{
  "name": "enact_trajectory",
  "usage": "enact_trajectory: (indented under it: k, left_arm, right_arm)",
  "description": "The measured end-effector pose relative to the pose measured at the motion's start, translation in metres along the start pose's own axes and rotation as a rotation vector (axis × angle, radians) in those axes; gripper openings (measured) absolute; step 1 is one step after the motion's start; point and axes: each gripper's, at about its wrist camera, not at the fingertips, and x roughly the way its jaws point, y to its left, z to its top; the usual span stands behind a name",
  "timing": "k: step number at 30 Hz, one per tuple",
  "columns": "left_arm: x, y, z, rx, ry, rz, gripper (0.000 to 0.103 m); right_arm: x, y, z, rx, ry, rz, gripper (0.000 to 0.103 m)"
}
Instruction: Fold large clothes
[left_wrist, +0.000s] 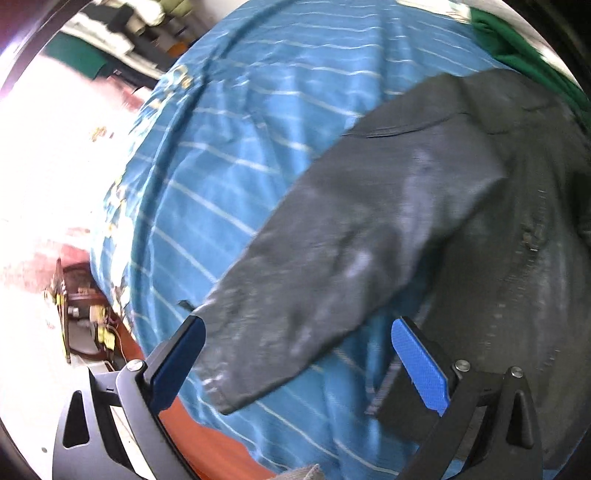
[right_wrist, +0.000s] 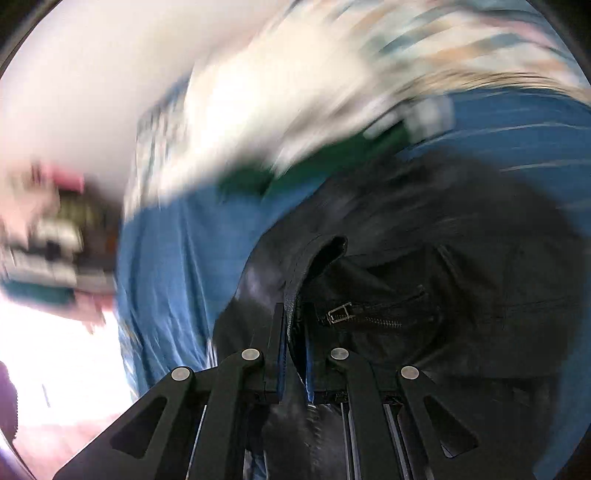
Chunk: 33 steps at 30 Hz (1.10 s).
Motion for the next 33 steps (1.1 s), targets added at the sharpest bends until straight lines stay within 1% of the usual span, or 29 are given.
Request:
enact_trajectory:
  k: [1, 2, 3, 4, 5, 7, 8, 9, 10, 11, 12, 14, 15, 16, 18, 19, 20, 21, 22, 23, 24, 25, 26, 27, 28, 29, 30, 31, 33]
  left_arm:
    - [0.004, 0.008, -0.003, -0.011, 0.006, 0.008, 0.103]
    - [0.006, 0.014, -0.005, -0.021, 0.014, 0.015, 0.103]
    - [0.008, 0.023, -0.008, -0.038, 0.026, 0.018, 0.103]
    - [0.010, 0.034, -0.012, -0.067, 0.043, 0.006, 0.103]
    - [0.011, 0.046, -0.018, -0.104, 0.056, -0.009, 0.103]
    - [0.012, 0.067, -0.031, -0.174, 0.079, -0.048, 0.103]
    - [0.013, 0.078, -0.039, -0.221, 0.096, -0.088, 0.103]
    - [0.017, 0.088, -0.048, -0.277, 0.122, -0.134, 0.103]
    - [0.022, 0.096, -0.056, -0.333, 0.154, -0.187, 0.103]
    - [0.028, 0.101, -0.062, -0.381, 0.185, -0.240, 0.103]
    - [0.041, 0.106, -0.071, -0.457, 0.233, -0.328, 0.102]
    - [0.064, 0.108, -0.081, -0.579, 0.309, -0.459, 0.102]
    - [0.078, 0.109, -0.085, -0.661, 0.341, -0.536, 0.101]
    - [0.094, 0.111, -0.090, -0.774, 0.372, -0.612, 0.100]
    - [0.115, 0.115, -0.096, -0.940, 0.375, -0.698, 0.099]
    - [0.128, 0.118, -0.098, -1.026, 0.380, -0.703, 0.099]
    - [0.135, 0.121, -0.100, -1.084, 0.387, -0.703, 0.097]
    - [0.140, 0.127, -0.102, -1.159, 0.388, -0.688, 0.087]
    - [0.142, 0.135, -0.102, -1.220, 0.399, -0.638, 0.080]
    - [0.140, 0.139, -0.101, -1.242, 0.398, -0.619, 0.068]
    - [0.134, 0.147, -0.096, -1.238, 0.385, -0.568, 0.041]
    - [0.126, 0.154, -0.088, -1.200, 0.359, -0.520, 0.028]
    - [0.118, 0.160, -0.080, -1.167, 0.312, -0.508, 0.015]
    - [0.107, 0.168, -0.067, -1.108, 0.245, -0.469, 0.012]
    - [0.098, 0.175, -0.054, -1.066, 0.197, -0.436, 0.011]
    - [0.090, 0.185, -0.041, -1.012, 0.132, -0.407, 0.011]
    - [0.085, 0.194, -0.028, -0.965, 0.076, -0.394, 0.010]
    - [0.081, 0.205, -0.010, -0.928, 0.017, -0.398, 0.010]
    - [0.085, 0.215, 0.000, -0.879, -0.050, -0.419, 0.010]
  right_arm:
    - [0.028, 0.009, -0.002, -0.023, 0.054, -0.020, 0.009]
    - [0.058, 0.019, -0.003, -0.044, 0.118, -0.039, 0.014]
    - [0.071, 0.022, -0.005, -0.040, 0.148, -0.034, 0.016]
    - [0.071, 0.026, -0.007, -0.033, 0.139, -0.020, 0.018]
    - [0.062, 0.026, -0.010, -0.027, 0.113, 0.013, 0.024]
    - [0.035, 0.015, -0.023, -0.016, 0.069, 0.079, 0.050]
    - [0.021, 0.007, -0.029, -0.003, 0.047, 0.082, 0.068]
    - [0.002, -0.007, -0.041, 0.017, 0.013, 0.083, 0.076]
    - [-0.010, -0.018, -0.045, 0.026, 0.002, 0.077, 0.076]
    - [-0.022, -0.033, -0.054, 0.035, -0.001, 0.053, 0.076]
    - [-0.031, -0.048, -0.063, 0.041, 0.007, 0.020, 0.076]
    - [-0.041, -0.066, -0.075, 0.042, 0.029, -0.035, 0.076]
    - [-0.043, -0.078, -0.082, 0.046, 0.048, -0.065, 0.076]
    - [-0.041, -0.088, -0.090, 0.055, 0.074, -0.083, 0.076]
    - [-0.036, -0.109, -0.107, 0.089, 0.130, -0.097, 0.076]
    - [-0.034, -0.114, -0.113, 0.104, 0.145, -0.094, 0.076]
    - [-0.030, -0.118, -0.119, 0.121, 0.157, -0.086, 0.076]
    - [-0.028, -0.120, -0.124, 0.129, 0.160, -0.080, 0.076]
    - [-0.026, -0.120, -0.128, 0.129, 0.159, -0.077, 0.076]
    - [-0.024, -0.117, -0.131, 0.123, 0.154, -0.080, 0.076]
    - [-0.021, -0.113, -0.133, 0.111, 0.150, -0.087, 0.076]
    - [-0.015, -0.106, -0.134, 0.100, 0.148, -0.092, 0.076]
    - [-0.012, -0.099, -0.136, 0.083, 0.147, -0.099, 0.076]
    - [-0.007, -0.091, -0.136, 0.068, 0.147, -0.101, 0.076]
    - [-0.004, -0.083, -0.136, 0.053, 0.145, -0.094, 0.076]
    - [0.002, -0.072, -0.133, 0.040, 0.141, -0.093, 0.076]
    - [0.004, -0.064, -0.132, 0.018, 0.132, -0.095, 0.076]
    - [0.003, -0.061, -0.133, 0.003, 0.127, -0.095, 0.076]
    - [0.012, -0.048, -0.132, -0.044, 0.121, -0.117, 0.076]
